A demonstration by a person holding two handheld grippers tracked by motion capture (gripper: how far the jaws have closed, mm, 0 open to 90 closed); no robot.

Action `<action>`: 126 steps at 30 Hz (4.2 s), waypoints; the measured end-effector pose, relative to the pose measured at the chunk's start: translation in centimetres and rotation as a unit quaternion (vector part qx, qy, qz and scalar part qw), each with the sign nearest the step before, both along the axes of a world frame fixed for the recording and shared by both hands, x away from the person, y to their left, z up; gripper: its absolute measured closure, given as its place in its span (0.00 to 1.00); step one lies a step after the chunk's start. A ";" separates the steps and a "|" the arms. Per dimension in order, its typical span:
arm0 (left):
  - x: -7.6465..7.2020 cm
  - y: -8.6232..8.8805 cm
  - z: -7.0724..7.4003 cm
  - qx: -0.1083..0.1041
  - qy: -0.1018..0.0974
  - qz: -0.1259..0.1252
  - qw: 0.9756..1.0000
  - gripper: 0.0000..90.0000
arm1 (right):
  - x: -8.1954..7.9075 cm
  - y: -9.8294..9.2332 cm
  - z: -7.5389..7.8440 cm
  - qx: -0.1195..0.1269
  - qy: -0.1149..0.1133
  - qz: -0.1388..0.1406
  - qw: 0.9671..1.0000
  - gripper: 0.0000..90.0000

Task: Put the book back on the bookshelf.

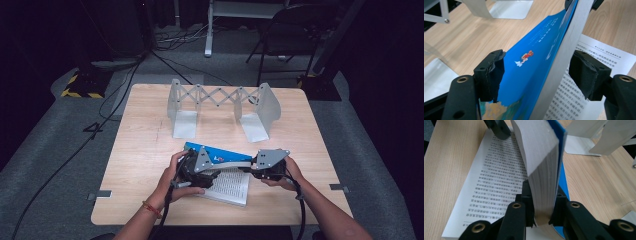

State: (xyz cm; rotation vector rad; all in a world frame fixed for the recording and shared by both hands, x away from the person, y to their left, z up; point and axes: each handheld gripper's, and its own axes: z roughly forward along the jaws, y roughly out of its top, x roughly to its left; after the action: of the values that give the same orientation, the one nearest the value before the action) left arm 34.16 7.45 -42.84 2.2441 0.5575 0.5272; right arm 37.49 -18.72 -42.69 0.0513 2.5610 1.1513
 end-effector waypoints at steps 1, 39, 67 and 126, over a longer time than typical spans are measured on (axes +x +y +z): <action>0.0 -0.3 -0.2 0.005 0.002 0.002 1.000 0.33 | -0.1 0.1 0.0 -0.003 -0.002 0.001 1.000 0.86; 0.1 3.1 -1.0 -0.093 -0.013 -0.055 0.994 0.85 | 5.7 -4.8 -5.7 0.034 0.117 -0.100 0.987 0.52; 0.6 5.2 0.0 -0.203 -0.019 -0.052 0.978 0.86 | 5.9 -4.2 -5.9 0.078 0.150 -0.087 0.982 0.48; -0.1 9.4 -0.8 -0.242 0.015 -0.026 0.970 0.68 | 1.9 5.9 5.0 0.175 0.014 -0.055 0.983 0.62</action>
State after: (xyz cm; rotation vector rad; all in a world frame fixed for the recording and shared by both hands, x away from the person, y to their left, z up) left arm 34.02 16.83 -43.66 1.7967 0.5697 0.2903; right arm 39.44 -12.78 -37.73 0.2904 2.3151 1.5513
